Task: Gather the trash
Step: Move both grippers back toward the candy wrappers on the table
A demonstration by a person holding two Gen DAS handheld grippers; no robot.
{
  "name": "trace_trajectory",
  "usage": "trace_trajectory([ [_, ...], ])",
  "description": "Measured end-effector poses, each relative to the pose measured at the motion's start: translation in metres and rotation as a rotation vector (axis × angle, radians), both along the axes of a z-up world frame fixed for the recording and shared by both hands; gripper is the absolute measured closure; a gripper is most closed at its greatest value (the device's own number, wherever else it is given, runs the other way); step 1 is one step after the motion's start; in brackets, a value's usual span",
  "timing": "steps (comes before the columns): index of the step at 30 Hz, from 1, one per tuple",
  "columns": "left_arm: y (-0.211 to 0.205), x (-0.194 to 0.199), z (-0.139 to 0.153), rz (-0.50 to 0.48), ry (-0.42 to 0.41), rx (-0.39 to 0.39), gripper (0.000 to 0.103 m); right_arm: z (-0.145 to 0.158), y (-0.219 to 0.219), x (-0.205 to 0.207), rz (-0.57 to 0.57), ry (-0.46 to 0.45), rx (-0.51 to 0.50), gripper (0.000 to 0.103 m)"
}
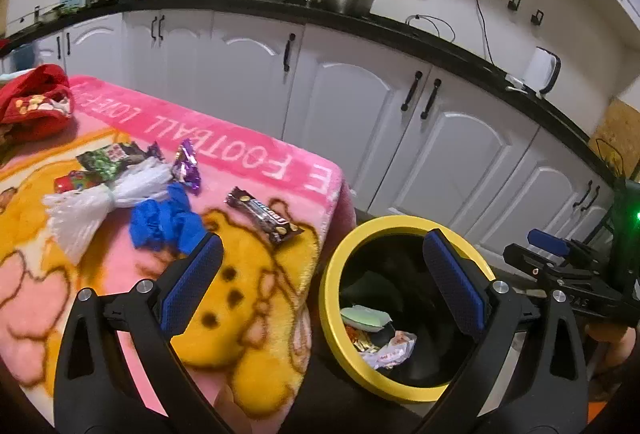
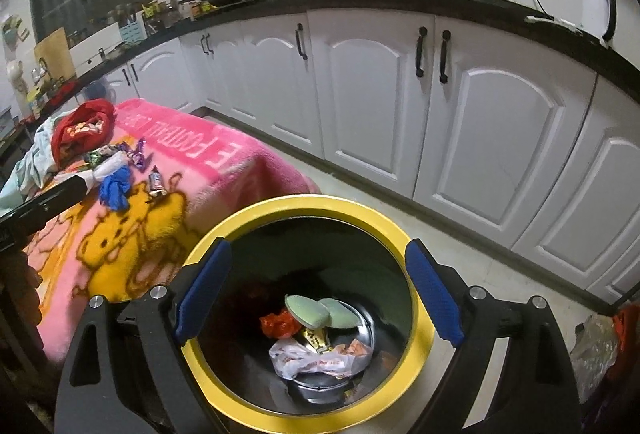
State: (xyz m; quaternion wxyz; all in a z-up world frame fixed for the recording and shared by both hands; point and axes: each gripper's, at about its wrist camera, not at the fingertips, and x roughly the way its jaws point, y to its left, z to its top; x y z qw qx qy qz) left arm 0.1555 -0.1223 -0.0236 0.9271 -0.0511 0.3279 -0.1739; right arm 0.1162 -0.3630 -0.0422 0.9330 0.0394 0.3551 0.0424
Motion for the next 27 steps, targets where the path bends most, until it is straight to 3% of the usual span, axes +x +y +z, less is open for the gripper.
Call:
trace_trajectory([
  [27,0.08,-0.02,0.017,0.151,-0.06,-0.031,0.011,0.034,0.098,0.005,0.224,-0.078,-0.047,0.017],
])
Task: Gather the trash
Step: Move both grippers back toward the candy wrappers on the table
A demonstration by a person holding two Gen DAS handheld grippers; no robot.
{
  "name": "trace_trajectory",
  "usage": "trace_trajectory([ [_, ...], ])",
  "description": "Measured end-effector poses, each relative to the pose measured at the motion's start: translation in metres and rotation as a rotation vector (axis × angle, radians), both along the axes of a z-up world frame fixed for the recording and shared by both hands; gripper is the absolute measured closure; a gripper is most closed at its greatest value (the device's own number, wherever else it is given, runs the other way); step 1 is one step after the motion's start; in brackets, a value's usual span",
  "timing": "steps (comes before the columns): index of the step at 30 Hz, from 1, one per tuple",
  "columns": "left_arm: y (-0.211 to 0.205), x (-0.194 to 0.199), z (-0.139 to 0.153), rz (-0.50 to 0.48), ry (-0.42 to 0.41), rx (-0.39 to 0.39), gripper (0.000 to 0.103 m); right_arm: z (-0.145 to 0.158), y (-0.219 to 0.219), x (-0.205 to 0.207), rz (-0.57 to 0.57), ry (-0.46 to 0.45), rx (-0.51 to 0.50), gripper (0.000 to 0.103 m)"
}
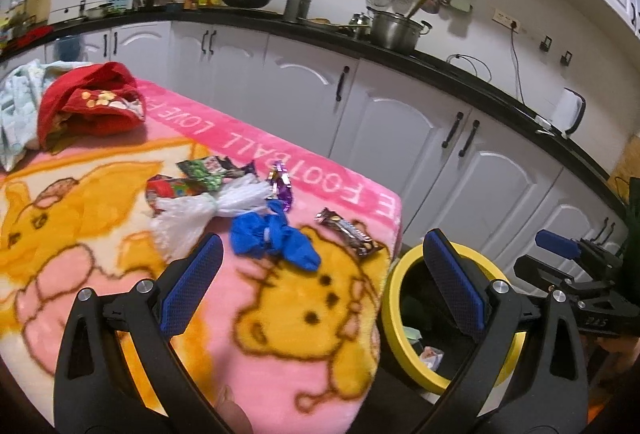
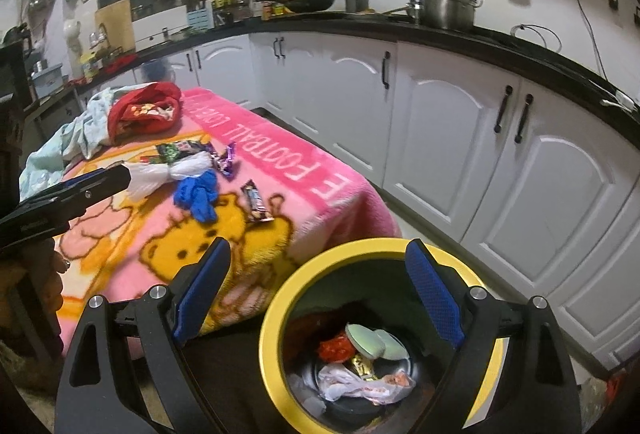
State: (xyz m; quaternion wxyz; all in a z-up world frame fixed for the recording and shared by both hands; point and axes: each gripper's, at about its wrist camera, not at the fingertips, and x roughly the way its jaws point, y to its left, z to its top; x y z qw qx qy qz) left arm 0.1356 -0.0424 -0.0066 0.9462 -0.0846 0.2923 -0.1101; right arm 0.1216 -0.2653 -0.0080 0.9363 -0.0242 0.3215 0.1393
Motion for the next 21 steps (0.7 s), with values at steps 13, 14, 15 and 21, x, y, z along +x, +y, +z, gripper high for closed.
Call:
trace_trajectory([
  [13,0.042,0.001,-0.001,0.081,0.003,-0.006,0.011,0.002,0.043,0.016,0.093,-0.007,-0.012,0.017],
  [14,0.044,0.002,-0.001,0.085,0.004,-0.005,0.011,0.002,0.045,0.017,0.097,-0.008,-0.012,0.017],
  [15,0.047,0.002,-0.002,0.092,0.007,-0.004,0.011,0.002,0.047,0.018,0.1,-0.008,-0.013,0.017],
  [21,0.064,0.008,-0.007,0.125,0.024,-0.008,0.011,-0.003,0.06,0.034,0.118,0.014,-0.007,0.017],
])
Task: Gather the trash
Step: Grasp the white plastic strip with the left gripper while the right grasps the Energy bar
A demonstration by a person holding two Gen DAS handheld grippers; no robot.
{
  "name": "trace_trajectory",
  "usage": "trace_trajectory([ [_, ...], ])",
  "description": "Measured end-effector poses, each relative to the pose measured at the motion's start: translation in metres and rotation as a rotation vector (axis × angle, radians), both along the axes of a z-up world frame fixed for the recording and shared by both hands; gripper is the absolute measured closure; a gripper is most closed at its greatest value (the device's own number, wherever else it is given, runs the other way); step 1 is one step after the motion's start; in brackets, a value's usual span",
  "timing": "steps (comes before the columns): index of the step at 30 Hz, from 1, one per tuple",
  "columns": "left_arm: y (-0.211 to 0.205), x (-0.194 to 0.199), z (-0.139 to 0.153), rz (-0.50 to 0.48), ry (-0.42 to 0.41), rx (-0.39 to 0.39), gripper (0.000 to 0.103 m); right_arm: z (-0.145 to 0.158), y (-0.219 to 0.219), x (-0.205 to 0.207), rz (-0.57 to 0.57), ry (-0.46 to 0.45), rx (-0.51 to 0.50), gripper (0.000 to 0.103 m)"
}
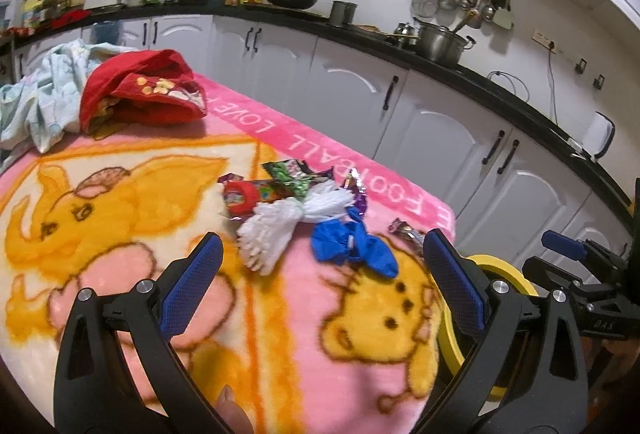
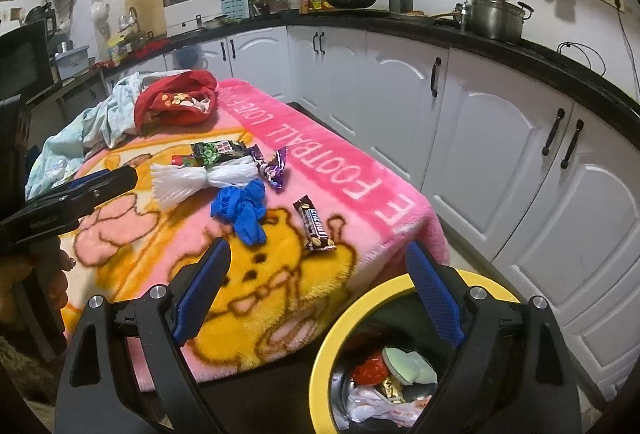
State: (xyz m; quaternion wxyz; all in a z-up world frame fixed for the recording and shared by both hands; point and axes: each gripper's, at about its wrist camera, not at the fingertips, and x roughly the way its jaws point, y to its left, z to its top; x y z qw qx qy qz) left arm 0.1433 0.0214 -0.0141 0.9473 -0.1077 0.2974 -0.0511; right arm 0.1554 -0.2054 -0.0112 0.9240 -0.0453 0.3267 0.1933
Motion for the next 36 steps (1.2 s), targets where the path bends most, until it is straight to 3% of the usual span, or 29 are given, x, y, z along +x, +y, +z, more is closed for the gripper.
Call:
trace_trajectory([
  [16,0.03,0.034,-0.029,0.044,0.081,0.0,0.012,-0.037,0.029,0.062,0.036,0.071,-0.046,0.017],
  [24,0.033,0.042,-0.039,0.02,0.099,-0.025,0.043,-0.056,0.041,0.085,0.047,0.125,-0.055,0.026],
  [31,0.029,0.05,-0.046,-0.005,0.117,-0.018,0.062,-0.074,0.047,0.098,0.051,0.186,-0.072,0.038],
  [36,0.029,0.052,-0.051,-0.015,0.136,-0.017,0.081,-0.084,0.047,0.105,0.05,0.223,-0.089,0.059],
])
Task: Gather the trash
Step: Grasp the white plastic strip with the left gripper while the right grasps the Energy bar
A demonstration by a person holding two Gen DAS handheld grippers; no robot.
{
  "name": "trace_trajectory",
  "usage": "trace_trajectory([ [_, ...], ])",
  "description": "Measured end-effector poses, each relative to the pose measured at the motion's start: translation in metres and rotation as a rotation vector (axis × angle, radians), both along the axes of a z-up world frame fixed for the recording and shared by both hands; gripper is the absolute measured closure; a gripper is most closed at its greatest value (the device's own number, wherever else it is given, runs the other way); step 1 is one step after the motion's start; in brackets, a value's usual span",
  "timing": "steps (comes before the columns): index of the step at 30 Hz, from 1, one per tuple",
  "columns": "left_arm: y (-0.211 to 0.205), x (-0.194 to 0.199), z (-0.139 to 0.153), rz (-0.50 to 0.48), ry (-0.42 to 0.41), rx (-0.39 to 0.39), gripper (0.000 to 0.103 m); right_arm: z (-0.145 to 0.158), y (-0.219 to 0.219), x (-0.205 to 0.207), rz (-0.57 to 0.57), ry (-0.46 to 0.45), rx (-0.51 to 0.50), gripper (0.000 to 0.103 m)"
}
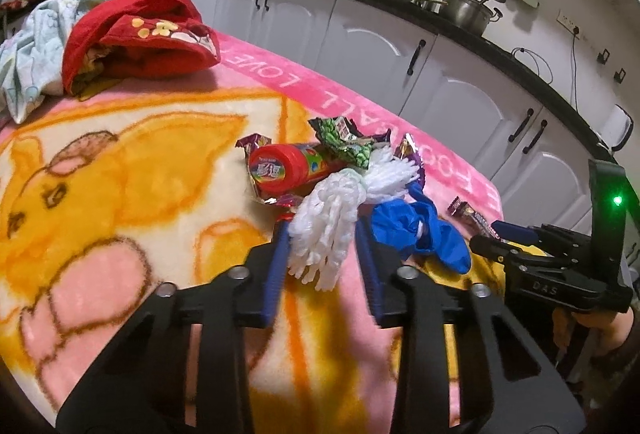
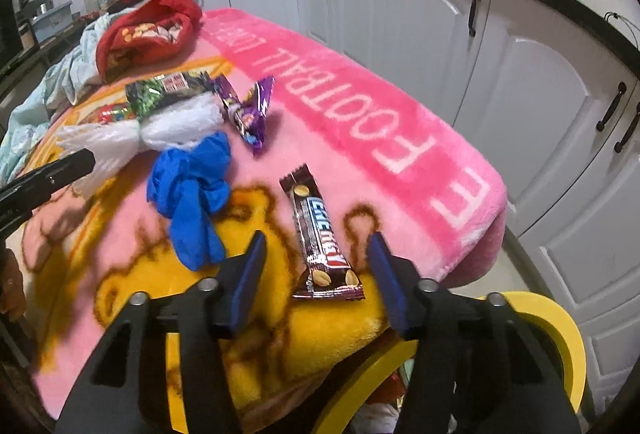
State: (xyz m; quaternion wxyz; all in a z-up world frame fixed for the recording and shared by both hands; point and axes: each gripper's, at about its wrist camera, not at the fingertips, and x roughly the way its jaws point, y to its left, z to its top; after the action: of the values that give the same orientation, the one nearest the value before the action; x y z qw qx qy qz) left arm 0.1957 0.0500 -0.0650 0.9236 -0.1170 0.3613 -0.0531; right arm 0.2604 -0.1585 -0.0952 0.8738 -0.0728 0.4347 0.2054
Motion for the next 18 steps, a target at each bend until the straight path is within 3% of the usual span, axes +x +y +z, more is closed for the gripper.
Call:
trace_trajectory([
  [3,0.0,-0.001,-0.001,-0.005,0.003,0.001,0.086,-0.003,0.001,-0.001,0.006,-0.001,-0.013,0.072],
  [6,0.0,-0.002,-0.003,-0.012,0.009,-0.006,0.091,-0.004,0.001,-0.003,0.01,-0.002,-0.022,0.078],
  [18,-0.005,-0.021,-0.003,-0.049,0.012,0.009,0.095,0.003,-0.001,-0.017,0.029,-0.004,0.011,0.082],
])
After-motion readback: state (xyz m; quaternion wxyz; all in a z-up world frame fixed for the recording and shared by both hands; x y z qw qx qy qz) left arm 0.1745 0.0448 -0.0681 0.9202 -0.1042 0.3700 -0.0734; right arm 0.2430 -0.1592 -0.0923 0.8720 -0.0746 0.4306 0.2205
